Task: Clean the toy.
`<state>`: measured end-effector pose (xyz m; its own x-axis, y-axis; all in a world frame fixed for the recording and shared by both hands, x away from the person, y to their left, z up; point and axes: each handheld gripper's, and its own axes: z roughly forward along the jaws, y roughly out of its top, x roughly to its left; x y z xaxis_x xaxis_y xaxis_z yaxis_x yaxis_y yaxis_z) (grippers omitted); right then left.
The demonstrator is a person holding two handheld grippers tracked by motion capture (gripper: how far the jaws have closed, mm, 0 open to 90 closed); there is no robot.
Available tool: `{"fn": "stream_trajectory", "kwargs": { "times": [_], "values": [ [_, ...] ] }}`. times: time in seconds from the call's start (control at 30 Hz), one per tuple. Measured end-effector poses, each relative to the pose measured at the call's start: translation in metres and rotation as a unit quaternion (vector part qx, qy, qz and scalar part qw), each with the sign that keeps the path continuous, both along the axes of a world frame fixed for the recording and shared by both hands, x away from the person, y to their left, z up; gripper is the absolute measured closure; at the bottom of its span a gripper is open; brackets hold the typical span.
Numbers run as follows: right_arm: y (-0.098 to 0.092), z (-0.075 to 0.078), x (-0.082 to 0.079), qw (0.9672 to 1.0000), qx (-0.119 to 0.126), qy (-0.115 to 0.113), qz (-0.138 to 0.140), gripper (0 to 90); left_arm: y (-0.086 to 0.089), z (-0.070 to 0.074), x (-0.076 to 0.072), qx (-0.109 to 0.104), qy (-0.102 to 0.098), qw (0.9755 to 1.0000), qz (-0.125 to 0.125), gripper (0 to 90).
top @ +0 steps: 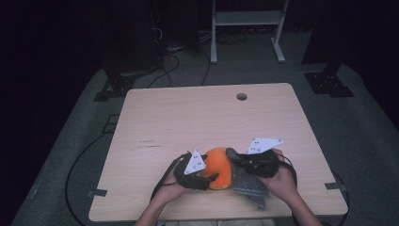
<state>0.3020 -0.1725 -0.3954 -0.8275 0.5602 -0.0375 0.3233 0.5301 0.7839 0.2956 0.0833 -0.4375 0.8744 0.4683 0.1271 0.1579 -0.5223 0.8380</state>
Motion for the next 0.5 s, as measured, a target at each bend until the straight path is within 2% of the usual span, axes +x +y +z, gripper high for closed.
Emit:
{"fn": "stream_trajectory", "kwargs": {
  "times": [0.03, 0.07, 0.1, 0.13, 0.2, 0.23, 0.27, 0.3, 0.33, 0.4, 0.43, 0.5],
  "values": [
    [0.001, -0.003, 0.003, 0.9999, -0.012, 0.004, -0.001, 78.6, 0.001, 0.001, 0.002, -0.008, 0.011, 0.9999, 0.004, 25.5],
    [0.002, -0.006, 0.004, 0.9999, -0.013, 0.01, 0.001, 78.8, 0.002, 0.002, 0.005, -0.022, 0.03, 0.9993, 0.007, 21.6],
    [0.002, -0.008, 0.003, 0.9998, -0.011, 0.015, 0.001, 78.9, 0.004, 0.005, 0.007, -0.045, 0.051, 0.9976, 0.012, 17.9],
    [0.002, -0.011, 0.0, 0.9998, -0.012, 0.015, 0.003, 79.0, 0.006, 0.006, 0.01, -0.078, 0.072, 0.9942, 0.019, 16.2],
    [0.002, -0.013, -0.006, 0.9996, -0.012, 0.023, 0.009, 79.4, 0.008, 0.006, 0.014, -0.123, 0.104, 0.9862, 0.039, 16.6],
    [0.002, -0.014, -0.011, 0.9993, -0.011, 0.03, 0.02, 79.4, 0.005, 0.005, 0.014, -0.11, 0.092, 0.9886, 0.044, 19.0],
    [0.003, -0.014, -0.015, 0.9989, -0.012, 0.036, 0.029, 79.5, 0.001, 0.003, 0.012, -0.086, 0.069, 0.9929, 0.047, 22.5],
    [0.003, -0.013, -0.018, 0.9985, -0.017, 0.035, 0.037, 79.5, -0.003, 0.002, 0.009, -0.069, 0.048, 0.9954, 0.047, 24.3],
    [0.003, -0.01, -0.019, 0.9987, -0.019, 0.031, 0.036, 79.4, -0.005, 0.0, 0.008, -0.062, 0.035, 0.9963, 0.048, 26.0],
    [-0.002, -0.003, -0.017, 0.9994, -0.003, 0.023, 0.027, 79.4, -0.007, -0.001, 0.006, -0.05, 0.019, 0.9976, 0.044, 29.6],
    [-0.007, 0.002, -0.012, 0.9996, 0.012, 0.019, 0.015, 79.4, -0.006, -0.002, 0.005, -0.049, 0.018, 0.9977, 0.043, 30.5],
    [-0.014, 0.004, -0.003, 0.9995, 0.022, 0.021, -0.001, 79.3, -0.004, -0.002, 0.006, -0.048, 0.019, 0.9979, 0.039, 30.7]
  ]
}}
